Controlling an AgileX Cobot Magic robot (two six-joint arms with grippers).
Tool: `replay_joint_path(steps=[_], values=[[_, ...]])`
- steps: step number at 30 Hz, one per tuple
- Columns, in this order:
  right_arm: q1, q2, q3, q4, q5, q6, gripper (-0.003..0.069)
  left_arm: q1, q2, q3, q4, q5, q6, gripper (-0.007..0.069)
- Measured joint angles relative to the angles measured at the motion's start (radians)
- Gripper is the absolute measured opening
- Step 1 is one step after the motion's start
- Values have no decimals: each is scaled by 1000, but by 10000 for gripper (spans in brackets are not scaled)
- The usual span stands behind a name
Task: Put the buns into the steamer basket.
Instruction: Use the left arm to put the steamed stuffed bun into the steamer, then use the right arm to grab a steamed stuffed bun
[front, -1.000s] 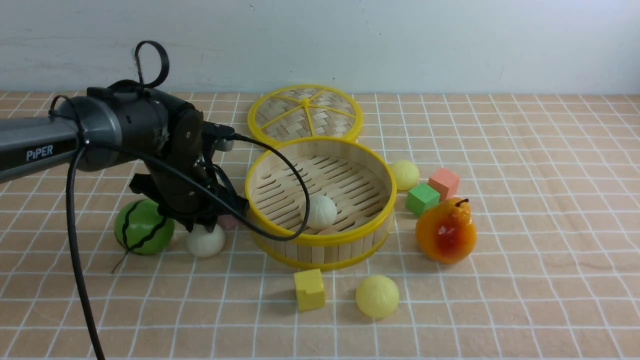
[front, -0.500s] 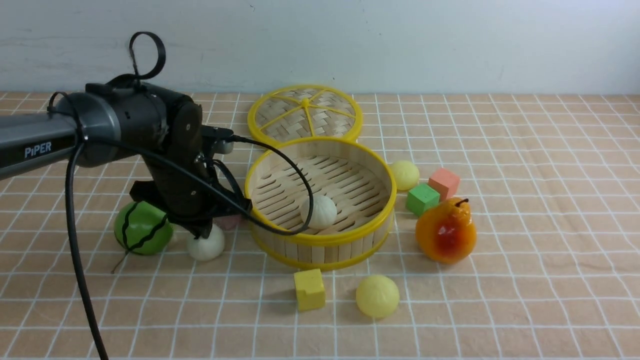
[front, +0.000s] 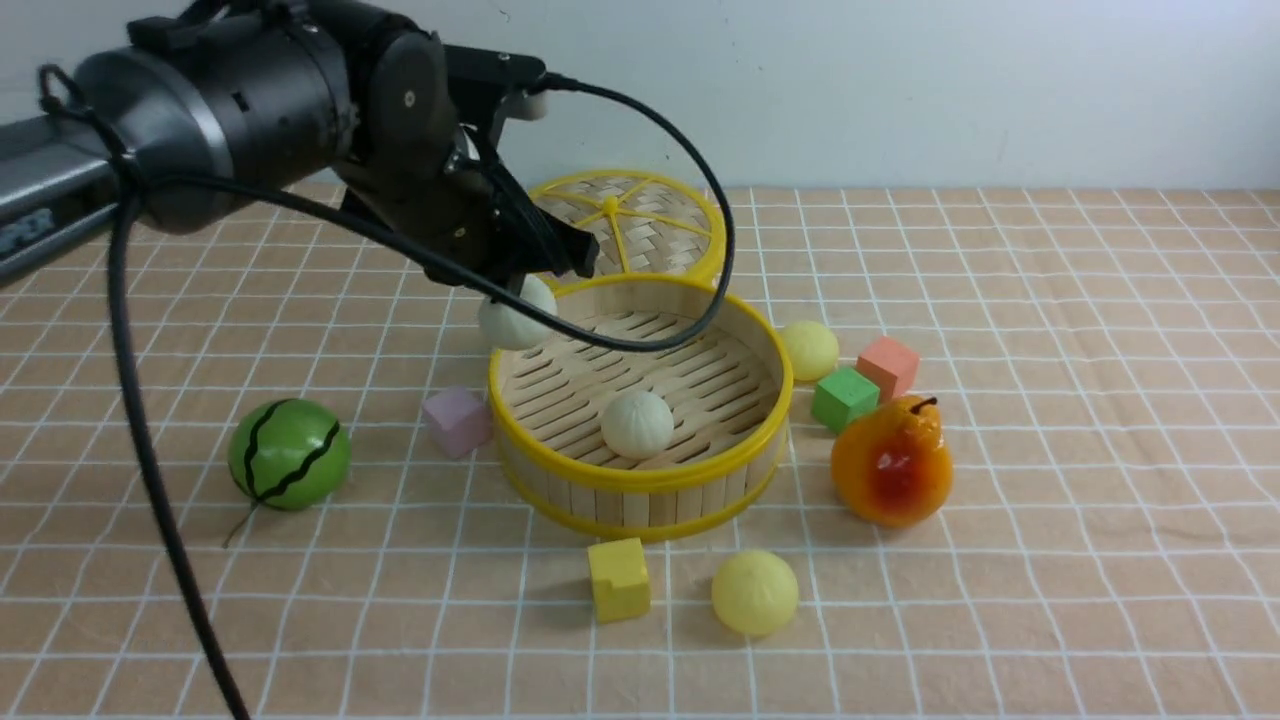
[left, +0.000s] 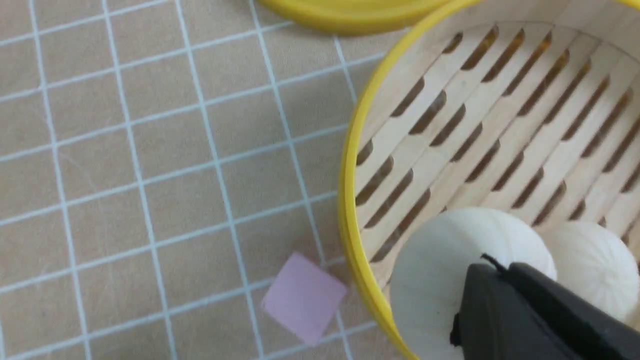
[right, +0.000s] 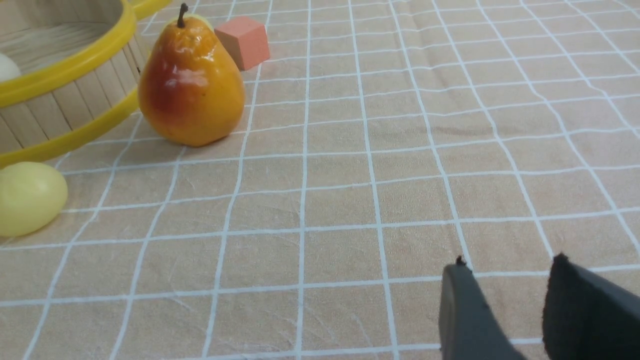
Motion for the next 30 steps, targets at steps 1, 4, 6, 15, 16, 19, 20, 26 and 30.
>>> replay_joint_path(steps=[1, 4, 6, 15, 16, 19, 20, 26, 30], values=[[0, 0, 0, 0, 0, 0, 239, 0, 27, -18, 0, -7, 0, -13], [0, 0, 0, 0, 0, 0, 239, 0, 120, -74, 0, -26, 0, -13], [0, 0, 0, 0, 0, 0, 239, 0, 181, -110, -1, -27, 0, 1], [0, 0, 0, 0, 0, 0, 239, 0, 256, -182, -1, -11, -24, 258], [0, 0, 0, 0, 0, 0, 239, 0, 246, -182, -5, 7, -32, 295], [0, 0, 0, 0, 0, 0, 239, -6, 201, -182, -10, 78, -46, 354], [0, 0, 0, 0, 0, 0, 239, -12, 170, -182, -12, 117, -48, 366], [0, 0, 0, 0, 0, 0, 239, -57, -149, -42, -25, 244, -62, 202], [0, 0, 0, 0, 0, 0, 239, -87, -415, 210, -44, 142, -72, 27]])
